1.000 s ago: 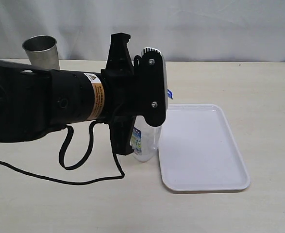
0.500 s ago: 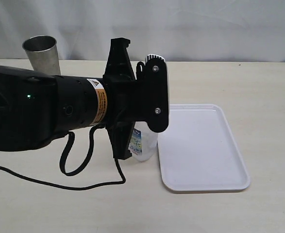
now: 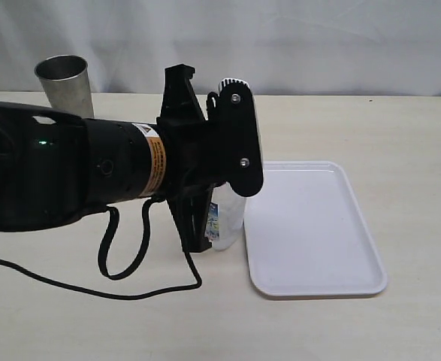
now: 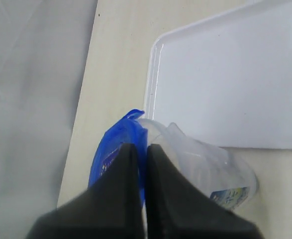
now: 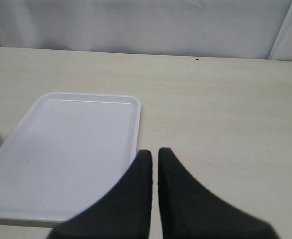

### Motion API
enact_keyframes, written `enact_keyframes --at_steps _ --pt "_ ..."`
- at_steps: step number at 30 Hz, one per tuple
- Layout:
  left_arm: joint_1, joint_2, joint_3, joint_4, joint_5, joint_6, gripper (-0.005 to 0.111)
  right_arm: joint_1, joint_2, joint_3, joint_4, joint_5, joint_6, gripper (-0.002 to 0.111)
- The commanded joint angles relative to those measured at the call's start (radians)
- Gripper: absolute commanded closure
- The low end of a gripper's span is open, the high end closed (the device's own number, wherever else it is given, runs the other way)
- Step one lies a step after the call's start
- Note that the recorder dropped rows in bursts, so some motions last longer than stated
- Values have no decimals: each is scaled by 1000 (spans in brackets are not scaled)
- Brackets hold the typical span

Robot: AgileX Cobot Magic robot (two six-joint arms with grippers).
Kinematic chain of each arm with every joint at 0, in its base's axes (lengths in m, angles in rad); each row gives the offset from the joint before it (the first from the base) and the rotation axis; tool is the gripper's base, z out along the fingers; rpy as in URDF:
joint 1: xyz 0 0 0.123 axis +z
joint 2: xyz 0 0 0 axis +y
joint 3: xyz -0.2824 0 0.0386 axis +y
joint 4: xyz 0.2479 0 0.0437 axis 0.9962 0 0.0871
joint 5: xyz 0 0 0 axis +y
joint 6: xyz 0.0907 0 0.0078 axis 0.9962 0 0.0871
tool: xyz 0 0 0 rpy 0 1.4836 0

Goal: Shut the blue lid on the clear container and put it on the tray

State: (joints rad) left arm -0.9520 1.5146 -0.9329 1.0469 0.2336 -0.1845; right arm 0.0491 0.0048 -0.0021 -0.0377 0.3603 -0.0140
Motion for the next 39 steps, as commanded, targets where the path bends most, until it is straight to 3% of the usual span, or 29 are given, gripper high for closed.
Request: enact_keyframes --at_steps 1,7,24,39 --pt "-2 -7 1 -53 -55 -3 107 -4 -5 2 -1 -10 2 104" --pt "-2 -7 1 -104 18 -3 107 -4 -5 2 -1 -10 2 104" --pt "-2 -5 1 -278 14 1 107 -4 -5 2 -1 -10 2 104" --pt "-2 -5 1 -330 -21 -15 107 -4 -5 2 -1 -10 2 104"
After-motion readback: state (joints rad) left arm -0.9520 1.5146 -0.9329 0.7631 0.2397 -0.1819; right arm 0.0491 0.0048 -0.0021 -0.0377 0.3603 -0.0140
